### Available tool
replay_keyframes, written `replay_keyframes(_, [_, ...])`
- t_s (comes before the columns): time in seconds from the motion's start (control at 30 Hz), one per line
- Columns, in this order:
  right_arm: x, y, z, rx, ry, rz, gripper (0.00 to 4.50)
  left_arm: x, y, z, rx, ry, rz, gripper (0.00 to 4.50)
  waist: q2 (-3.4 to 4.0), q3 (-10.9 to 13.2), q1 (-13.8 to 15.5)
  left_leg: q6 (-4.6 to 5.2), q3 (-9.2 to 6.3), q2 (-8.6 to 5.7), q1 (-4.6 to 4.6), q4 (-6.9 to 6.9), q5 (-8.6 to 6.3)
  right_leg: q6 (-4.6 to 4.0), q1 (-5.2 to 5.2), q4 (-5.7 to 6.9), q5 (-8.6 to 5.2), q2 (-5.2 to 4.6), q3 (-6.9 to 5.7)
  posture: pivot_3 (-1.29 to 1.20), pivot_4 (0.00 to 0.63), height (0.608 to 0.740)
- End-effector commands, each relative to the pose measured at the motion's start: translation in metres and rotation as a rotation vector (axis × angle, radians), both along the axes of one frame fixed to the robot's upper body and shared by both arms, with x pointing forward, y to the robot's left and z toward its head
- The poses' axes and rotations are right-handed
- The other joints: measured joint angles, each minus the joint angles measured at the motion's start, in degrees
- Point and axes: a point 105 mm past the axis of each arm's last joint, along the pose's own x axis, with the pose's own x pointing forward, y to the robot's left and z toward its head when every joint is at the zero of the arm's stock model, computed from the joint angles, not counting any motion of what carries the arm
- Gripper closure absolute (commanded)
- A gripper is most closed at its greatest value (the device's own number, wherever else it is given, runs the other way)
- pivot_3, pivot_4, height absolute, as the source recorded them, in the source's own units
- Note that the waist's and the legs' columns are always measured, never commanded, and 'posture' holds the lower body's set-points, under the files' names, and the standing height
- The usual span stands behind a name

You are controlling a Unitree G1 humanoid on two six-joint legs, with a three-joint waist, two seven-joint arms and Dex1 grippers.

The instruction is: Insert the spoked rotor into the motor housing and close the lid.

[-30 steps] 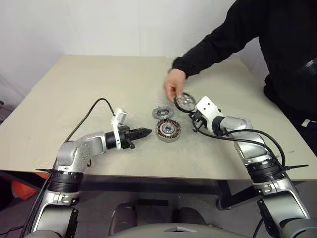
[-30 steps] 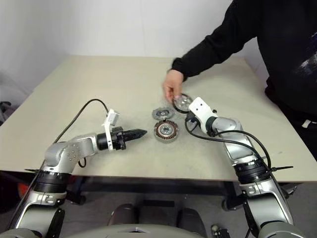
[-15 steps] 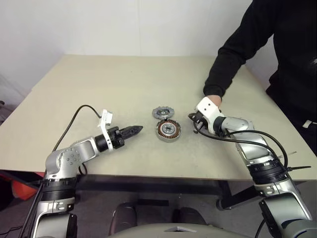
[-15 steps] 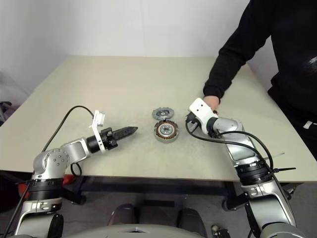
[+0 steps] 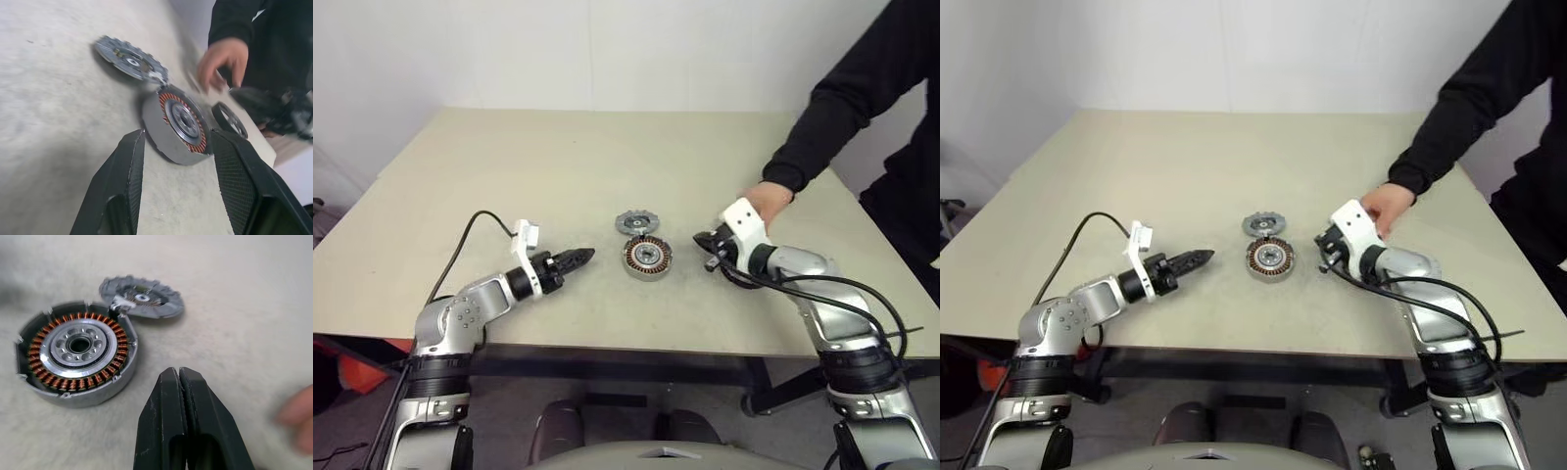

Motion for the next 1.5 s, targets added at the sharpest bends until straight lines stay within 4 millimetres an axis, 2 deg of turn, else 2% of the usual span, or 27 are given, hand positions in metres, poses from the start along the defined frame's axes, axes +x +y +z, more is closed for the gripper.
replay_keyframes(0.03, [-0.009, -0.022, 0.031, 0.217, -0.016, -0.119, 4.50, 0.004, -0.002, 0.010, 0.043, -0.079, -0.036, 2.28, 0.01, 0.0, 0.0, 0.00, 0.00, 0.01, 0.01, -0.01, 0.00, 0.01, 0.00, 0.00, -0.01, 0.01, 0.00, 0.00, 0.000, 0.740])
replay_keyframes(0.17, [-0.019, -0.064, 0.019, 0.346, 0.071, -0.388, 4.50, 0.012, 0.000, 0.010, 0.071, -0.099, -0.034, 2.28, 0.01, 0.0, 0.0, -0.06, 0.00, 0.01, 0.08, -0.01, 0.04, 0.02, 0.01, 0.02, -0.01, 0.01, 0.00, 0.00, 0.000, 0.740])
replay_keyframes(0.23, [-0.026, -0.074, 0.015, 0.395, 0.107, -0.445, 4.50, 0.013, -0.001, 0.010, 0.071, -0.102, -0.039, 2.28, 0.07, 0.0, 0.0, -0.07, 0.00, -0.01, 0.09, -0.01, 0.04, 0.03, 0.04, 0.01, -0.01, 0.00, 0.00, 0.00, 0.000, 0.740])
replay_keyframes(0.33, [-0.042, -0.084, 0.012, 0.426, 0.147, -0.494, 3.87, 0.013, -0.002, 0.007, 0.077, -0.099, -0.050, 2.23, 0.14, -0.1, 0.1, -0.07, 0.00, -0.05, 0.06, -0.04, 0.04, 0.03, 0.00, 0.01, -0.02, -0.02, 0.02, 0.00, 0.000, 0.740])
replay_keyframes(0.47, [-0.059, -0.094, 0.001, 0.550, 0.248, -0.578, 2.56, 0.014, -0.004, 0.001, 0.092, -0.095, -0.068, 2.23, 0.18, -0.1, 0.1, -0.13, 0.00, -0.04, 0.12, -0.17, 0.08, 0.04, 0.00, 0.00, -0.02, -0.01, 0.02, 0.00, 0.000, 0.740])
replay_keyframes(0.63, [-0.064, -0.100, -0.009, 0.751, 0.335, -0.648, 2.56, 0.015, -0.008, 0.001, 0.093, -0.102, -0.087, 2.23, 0.30, -0.2, 0.1, -0.19, 0.00, -0.09, 0.13, -0.20, 0.12, 0.06, -0.03, 0.00, -0.03, -0.03, 0.04, 0.00, 0.000, 0.740])
replay_keyframes(0.73, [-0.065, -0.101, -0.021, 0.810, 0.371, -0.684, 2.56, 0.014, -0.009, 0.000, 0.102, -0.107, -0.095, 2.23, 0.32, -0.2, 0.2, -0.42, -0.03, -0.08, 0.15, -0.25, 0.25, 0.06, -0.02, 0.00, -0.03, -0.03, 0.02, 0.00, 0.000, 0.740])
replay_keyframes(0.93, [-0.058, -0.100, -0.029, 0.898, 0.399, -0.723, 2.56, 0.013, -0.007, 0.000, 0.113, -0.108, -0.096, 2.23, 0.47, -0.3, 0.2, -0.62, -0.03, -0.10, 0.10, -0.40, 0.37, 0.07, -0.16, 0.00, -0.04, -0.04, 0.03, 0.00, 0.000, 0.740])
replay_keyframes(1.23, [-0.048, -0.077, -0.038, 0.939, 0.454, -0.706, 2.56, 0.013, -0.003, 0.002, 0.130, -0.118, -0.082, 2.23, 0.64, -0.4, 0.2, -0.77, -0.02, -0.16, 0.10, -0.65, 0.46, 0.06, -0.26, 0.00, -0.04, -0.04, 0.03, 0.00, 0.000, 0.740])
replay_keyframes(1.43, [-0.039, -0.062, -0.031, 0.980, 0.434, -0.691, 2.56, 0.013, -0.001, 0.001, 0.142, -0.120, -0.075, 2.23, 0.67, -0.4, 0.1, -0.83, -0.02, -0.17, 0.10, -0.67, 0.49, 0.06, -0.30, 0.01, -0.04, -0.04, 0.03, 0.00, 0.000, 0.740])
replay_keyframes(1.5, [-0.037, -0.058, -0.028, 0.983, 0.428, -0.682, 2.93, 0.013, -0.001, 0.001, 0.143, -0.121, -0.075, 2.23, 0.67, -0.4, 0.2, -0.84, -0.02, -0.18, 0.09, -0.69, 0.50, 0.06, -0.30, 0.00, -0.04, -0.04, 0.04, 0.00, 0.000, 0.740])
